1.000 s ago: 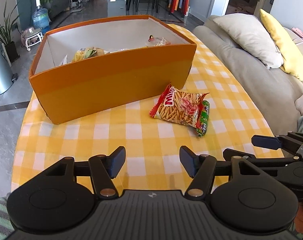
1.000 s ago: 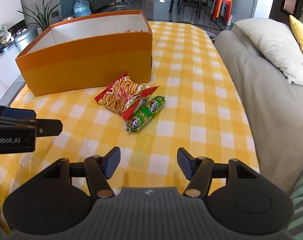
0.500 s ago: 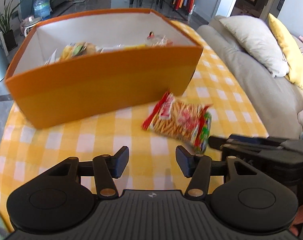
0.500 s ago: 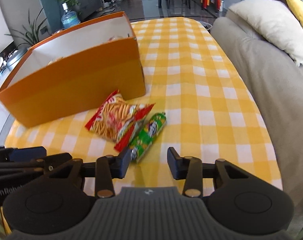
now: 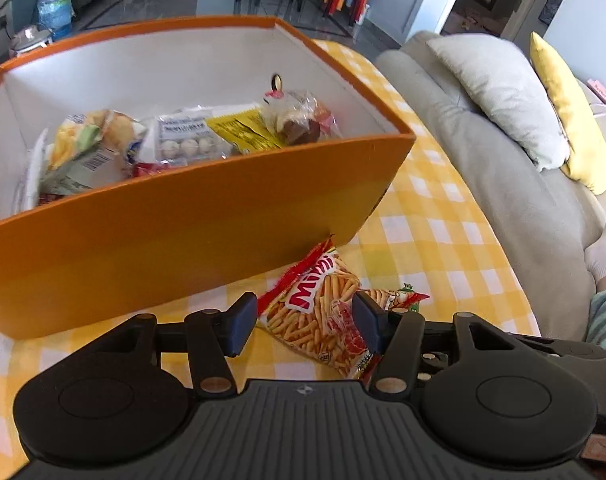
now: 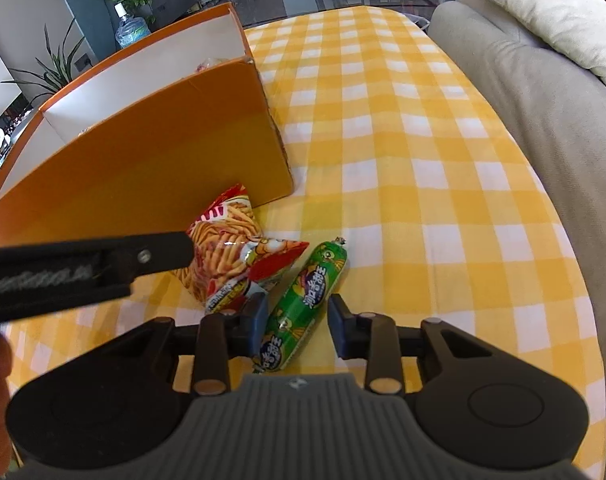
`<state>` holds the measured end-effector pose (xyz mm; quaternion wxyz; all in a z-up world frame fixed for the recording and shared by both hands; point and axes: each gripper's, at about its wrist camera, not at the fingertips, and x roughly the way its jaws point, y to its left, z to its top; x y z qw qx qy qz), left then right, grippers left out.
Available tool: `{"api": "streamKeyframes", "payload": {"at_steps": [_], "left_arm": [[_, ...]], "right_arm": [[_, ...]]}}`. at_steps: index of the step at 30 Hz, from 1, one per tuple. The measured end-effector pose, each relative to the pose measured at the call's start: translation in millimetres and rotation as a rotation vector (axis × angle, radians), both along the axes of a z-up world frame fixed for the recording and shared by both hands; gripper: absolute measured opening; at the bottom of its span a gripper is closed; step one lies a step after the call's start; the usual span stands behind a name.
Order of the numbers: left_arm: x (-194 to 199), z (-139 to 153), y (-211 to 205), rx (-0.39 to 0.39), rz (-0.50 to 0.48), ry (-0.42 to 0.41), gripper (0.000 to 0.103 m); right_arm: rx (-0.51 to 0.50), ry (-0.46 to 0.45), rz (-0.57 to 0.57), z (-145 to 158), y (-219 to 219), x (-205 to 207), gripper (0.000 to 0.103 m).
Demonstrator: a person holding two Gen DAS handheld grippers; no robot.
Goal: Organize snacks
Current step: 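Move both tools toward the red Mimi bag and green tube snack, then grasp the green tube snack with the right tool while the left tool grasps the red Mimi bag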
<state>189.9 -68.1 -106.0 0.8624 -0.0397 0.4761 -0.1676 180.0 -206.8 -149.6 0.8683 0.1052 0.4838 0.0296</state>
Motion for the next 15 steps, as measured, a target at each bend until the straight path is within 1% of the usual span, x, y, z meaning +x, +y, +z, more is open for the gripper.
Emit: {"api": "streamKeyframes", "payload": {"at_steps": [3,5,7,9,11,12,13,14,15], "left_arm": [[4.5,-5.6,-4.4,-0.007,-0.002,0.016,0.077],[8.3,-9.6,-4.1,-0.016,0.023,0.049,0.078],[12.2,-14.3,-1.2,-0.042,0.06,0.089,0.082],[15.1,-18.9,1.2,-0.066,0.086,0.122,0.083],[15.7,-22.0,1.4,-0.067,0.098,0.147,0.078],[15.4,-22.5,1.5,-0.077,0.093,0.154,0.068],[14.2,-22.3,1.4,-0.097,0.082,0.156,0.055],[12.2,-21.1,0.5,-0.101,0.072,0.153,0.054],[10.2,-20.1,-1.2,-0.084,0.06,0.146,0.05]], "right_arm": [[0.008,0.001,0.005,-1.5,-1.3,1.9,0.029],[0.009,-0.003,0.009,-1.9,-2.0,2.0,0.028],[0.006,-0.007,0.014,-2.4,-2.1,2.0,0.027],[0.004,-0.01,0.021,-2.6,-2.5,0.7,0.027],[0.0,-0.012,0.023,-2.2,-2.8,-1.5,0.026],[-0.002,-0.013,0.023,-1.9,-2.8,-2.3,0.026],[-0.004,-0.012,0.023,-1.7,-3.1,-3.2,0.026],[-0.007,-0.011,0.022,-1.3,-2.9,-4.1,0.026],[-0.012,-0.011,0.023,-0.9,-2.7,-5.3,0.025]]}}
